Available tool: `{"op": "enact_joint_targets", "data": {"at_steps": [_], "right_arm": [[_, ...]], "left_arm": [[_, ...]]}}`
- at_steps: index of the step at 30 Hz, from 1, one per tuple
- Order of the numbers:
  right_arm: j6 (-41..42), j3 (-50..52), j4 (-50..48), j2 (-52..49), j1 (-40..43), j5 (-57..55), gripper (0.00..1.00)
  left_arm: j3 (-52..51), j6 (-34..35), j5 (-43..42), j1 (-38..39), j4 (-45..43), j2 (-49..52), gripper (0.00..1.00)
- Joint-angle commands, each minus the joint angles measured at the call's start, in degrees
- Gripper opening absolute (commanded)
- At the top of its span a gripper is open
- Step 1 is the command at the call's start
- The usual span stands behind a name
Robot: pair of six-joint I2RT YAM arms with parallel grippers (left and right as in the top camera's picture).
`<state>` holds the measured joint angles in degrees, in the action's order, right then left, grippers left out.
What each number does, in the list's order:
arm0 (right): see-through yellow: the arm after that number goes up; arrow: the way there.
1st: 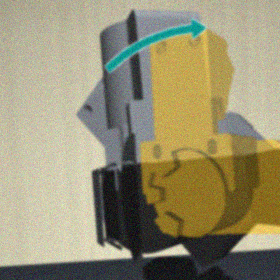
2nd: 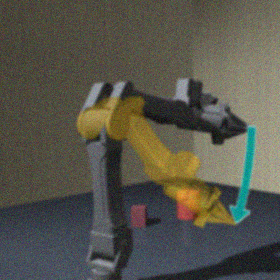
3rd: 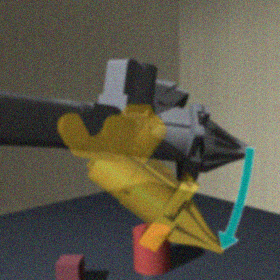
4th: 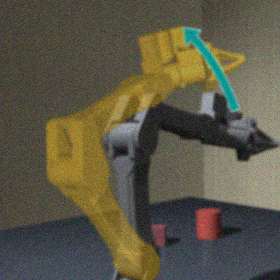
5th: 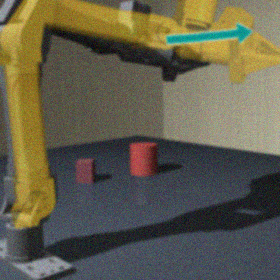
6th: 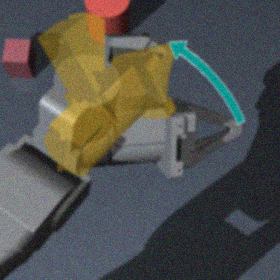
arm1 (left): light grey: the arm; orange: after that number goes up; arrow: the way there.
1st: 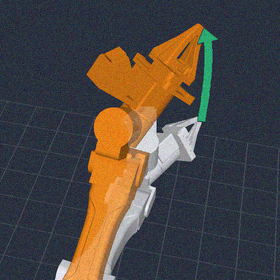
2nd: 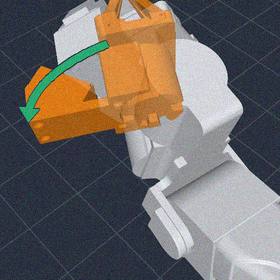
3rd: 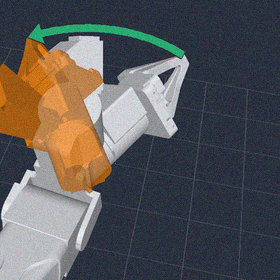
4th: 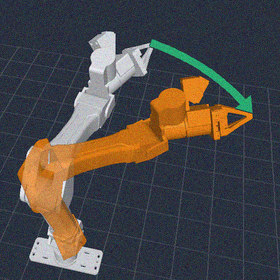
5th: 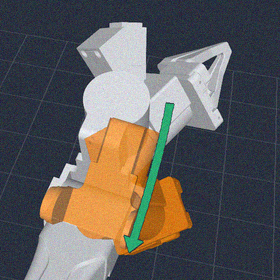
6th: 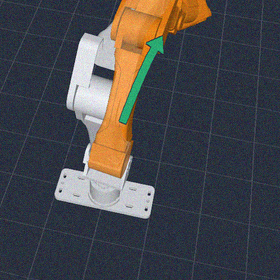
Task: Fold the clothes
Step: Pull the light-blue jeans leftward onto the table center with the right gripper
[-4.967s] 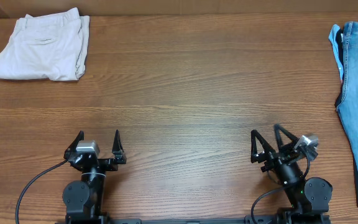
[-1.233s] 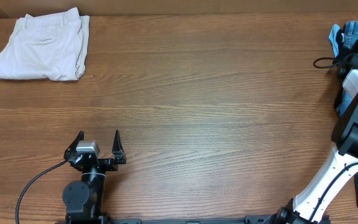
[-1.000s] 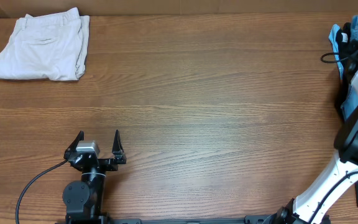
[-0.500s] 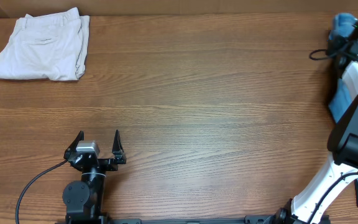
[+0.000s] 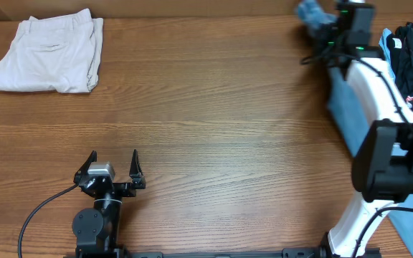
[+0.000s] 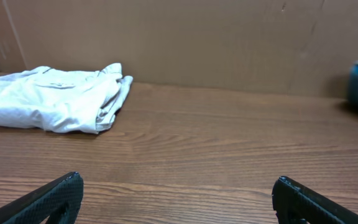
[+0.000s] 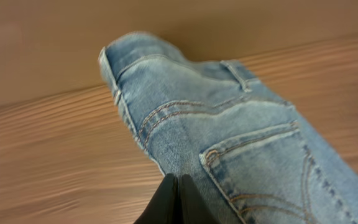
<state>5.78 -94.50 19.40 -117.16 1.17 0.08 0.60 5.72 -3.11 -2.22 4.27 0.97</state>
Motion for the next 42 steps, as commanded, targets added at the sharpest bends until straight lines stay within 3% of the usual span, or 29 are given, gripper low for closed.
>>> {"op": "enact_joint_targets", "data": {"at_steps": [1,10,20,22,24,30,33,36,40,42], "right_arm": [[3.8,-1.5,-0.6,2.3,-7.2,5.0,0.04],[14.1,-1.2,0.2,1.2,-27.0,5.2,0.04],[19.6,-1.2,-1.7,-1.5,-45.2,5.4,0.04],[19.6,-1.2,-2.0,-1.6,-47.7,5.4,0.07],[19.6,-1.2,-2.4,-1.6,-49.8,4.4,0.16],[19.3,-2.2,-1.6,-1.2,-51.3,-0.7,0.22],[19.3,-4.3,4.0,1.0,-49.6,-9.6,0.45],[19.4,-6.6,10.7,4.6,-46.0,-14.6,0.56],[16.4,-6.8,12.7,5.8,-39.5,-4.9,0.57],[14.1,-6.8,14.1,4.9,-36.2,-1.3,0.49]], "left_arm": [[-0.3,-1.0,0.8,0.4,0.0,-0.5,1.00],[-0.3,-1.0,0.8,0.4,0.0,-0.5,1.00],[-0.3,-1.0,0.8,0.4,0.0,-0.5,1.00],[-0.3,-1.0,0.8,0.4,0.0,-0.5,1.00],[-0.3,-1.0,0.8,0.4,0.0,-0.5,1.00],[-0.3,-1.0,0.8,0.4,0.0,-0.5,1.00],[-0.3,-1.0,0.8,0.4,0.0,-0.5,1.00],[-0.3,-1.0,0.8,0.4,0.0,-0.5,1.00],[-0.3,-1.0,0.8,0.4,0.0,-0.5,1.00],[-0.3,-1.0,0.8,0.4,0.0,-0.5,1.00]]}}
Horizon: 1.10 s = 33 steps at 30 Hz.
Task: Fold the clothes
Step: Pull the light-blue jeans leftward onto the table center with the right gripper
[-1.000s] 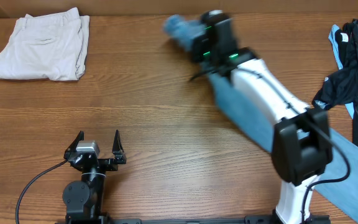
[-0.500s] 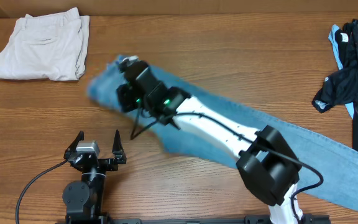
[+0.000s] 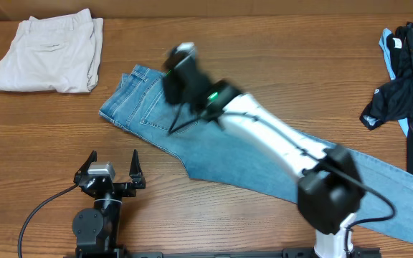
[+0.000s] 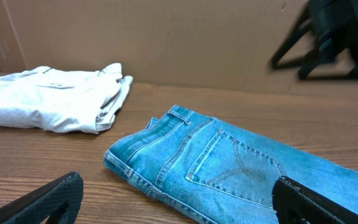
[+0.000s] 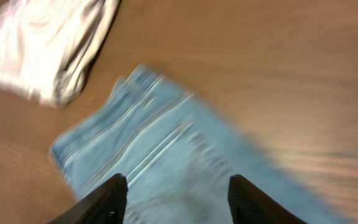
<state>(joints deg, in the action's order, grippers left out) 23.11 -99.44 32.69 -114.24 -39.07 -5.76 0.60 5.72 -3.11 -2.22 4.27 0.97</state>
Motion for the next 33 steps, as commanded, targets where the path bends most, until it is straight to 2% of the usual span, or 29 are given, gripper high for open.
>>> {"op": "enact_joint_targets", "data": {"at_steps": [1,3,7,13,22,33], "right_arm": [[-3.1,-1.8,1.4,1.3,5.8,5.7,0.34],[-1.9,-1.8,1.4,-0.4,9.0,10.4,0.17],[-0.3,-1.8,0.5,-5.8,13.7,25.6,0.04],[2.0,-1.8,-0.1,-11.6,12.7,26.9,0.04],[4.2,-1.8,-8.2,-17.6,11.2,26.9,0.04],[8.9,-1.8,-12.4,-23.3,8.1,28.8,0.04]], "left_arm": [[-0.3,-1.0,0.8,0.4,0.0,-0.5,1.00],[-0.3,-1.0,0.8,0.4,0.0,-0.5,1.00],[-0.3,-1.0,0.8,0.4,0.0,-0.5,1.00],[-0.3,-1.0,0.8,0.4,0.0,-0.5,1.00],[-0.3,-1.0,0.8,0.4,0.0,-0.5,1.00],[-0.3,-1.0,0.8,0.4,0.0,-0.5,1.00]]}}
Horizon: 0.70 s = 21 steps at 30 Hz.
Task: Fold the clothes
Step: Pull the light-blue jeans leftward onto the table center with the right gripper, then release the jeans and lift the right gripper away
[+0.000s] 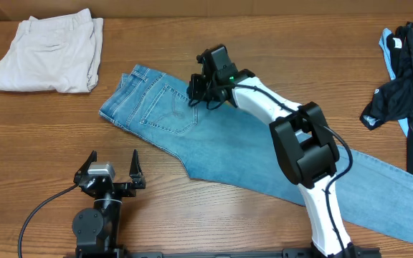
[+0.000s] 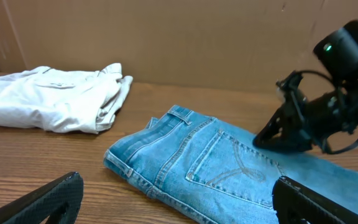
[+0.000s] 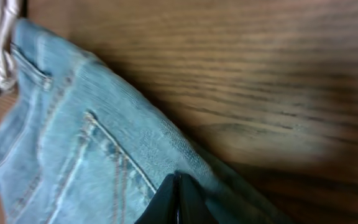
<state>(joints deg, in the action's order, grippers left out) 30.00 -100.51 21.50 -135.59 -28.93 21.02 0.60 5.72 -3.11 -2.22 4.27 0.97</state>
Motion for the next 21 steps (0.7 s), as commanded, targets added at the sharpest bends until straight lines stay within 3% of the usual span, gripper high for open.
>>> {"op": "enact_joint_targets", "data": {"at_steps": [1,21], "right_arm": [[2.8,-0.7,-2.2,-2.6,-2.9,3.4,0.04],[6.2,-0.8,-6.9,-5.7,-18.5,15.8,0.06]], "left_arm": [[-0.3,-1.0,0.8,0.4,0.0,-0.5,1.00],[-0.3,-1.0,0.8,0.4,0.0,-0.5,1.00]]}}
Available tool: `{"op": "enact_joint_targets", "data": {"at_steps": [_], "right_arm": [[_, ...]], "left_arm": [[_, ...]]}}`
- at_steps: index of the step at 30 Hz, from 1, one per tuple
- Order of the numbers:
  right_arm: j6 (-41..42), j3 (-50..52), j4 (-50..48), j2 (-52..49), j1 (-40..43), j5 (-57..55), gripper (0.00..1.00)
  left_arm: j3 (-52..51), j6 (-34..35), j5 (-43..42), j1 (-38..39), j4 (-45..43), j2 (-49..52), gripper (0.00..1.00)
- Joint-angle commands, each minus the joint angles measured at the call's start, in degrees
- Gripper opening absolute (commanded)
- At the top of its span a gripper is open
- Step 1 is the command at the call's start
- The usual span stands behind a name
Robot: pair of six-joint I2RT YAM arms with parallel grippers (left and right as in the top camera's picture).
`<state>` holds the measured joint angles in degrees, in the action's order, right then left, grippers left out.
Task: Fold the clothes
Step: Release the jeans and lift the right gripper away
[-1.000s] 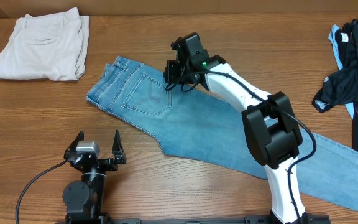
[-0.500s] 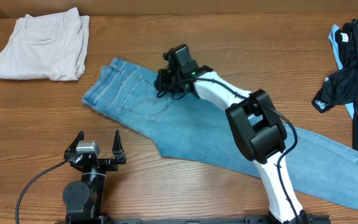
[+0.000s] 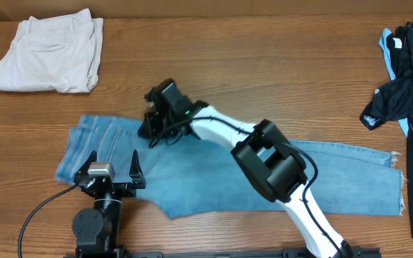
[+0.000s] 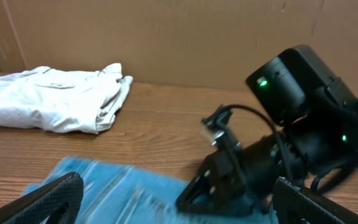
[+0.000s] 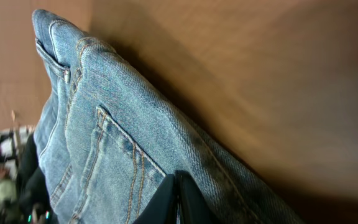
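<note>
Blue jeans lie flat along the front half of the table, waist to the left, legs reaching right. My right gripper is shut on the denim beside a back pocket; the wrist view shows its closed tips pinching the jeans. At the front left my left gripper stands open and holds nothing. The waist end of the jeans lies just before and between its fingers, and the right gripper is close in front of it.
Folded beige trousers lie at the back left corner, also seen as beige trousers in the left wrist view. Dark printed shirts are heaped at the right edge. A cardboard wall closes the back.
My right gripper, still shut on the jeans, has moved from the middle back of the table to the front left. The jeans came with it, and their waist now reaches the left gripper.
First my right gripper held the jeans at the far right back, with the table's middle bare. Then the jeans lay slantwise across the middle, the gripper open over the waist. It was then shut near the pocket, and now the jeans lie lower and leftward.
</note>
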<state>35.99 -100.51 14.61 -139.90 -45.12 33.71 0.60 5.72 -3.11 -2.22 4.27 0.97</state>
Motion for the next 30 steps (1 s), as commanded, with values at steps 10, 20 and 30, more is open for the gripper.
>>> {"op": "enact_joint_targets", "data": {"at_steps": [10,20,30], "right_arm": [[-10.8,-17.1,20.0,-0.6,-1.8,-11.9,0.55],[-12.0,-42.6,54.5,4.5,9.0,-31.0,0.76],[-12.0,-44.5,74.3,17.4,21.6,-44.1,0.78]], "left_arm": [[-0.3,-1.0,0.8,0.4,0.0,-0.5,1.00],[-0.3,-1.0,0.8,0.4,0.0,-0.5,1.00],[-0.3,-1.0,0.8,0.4,0.0,-0.5,1.00]]}}
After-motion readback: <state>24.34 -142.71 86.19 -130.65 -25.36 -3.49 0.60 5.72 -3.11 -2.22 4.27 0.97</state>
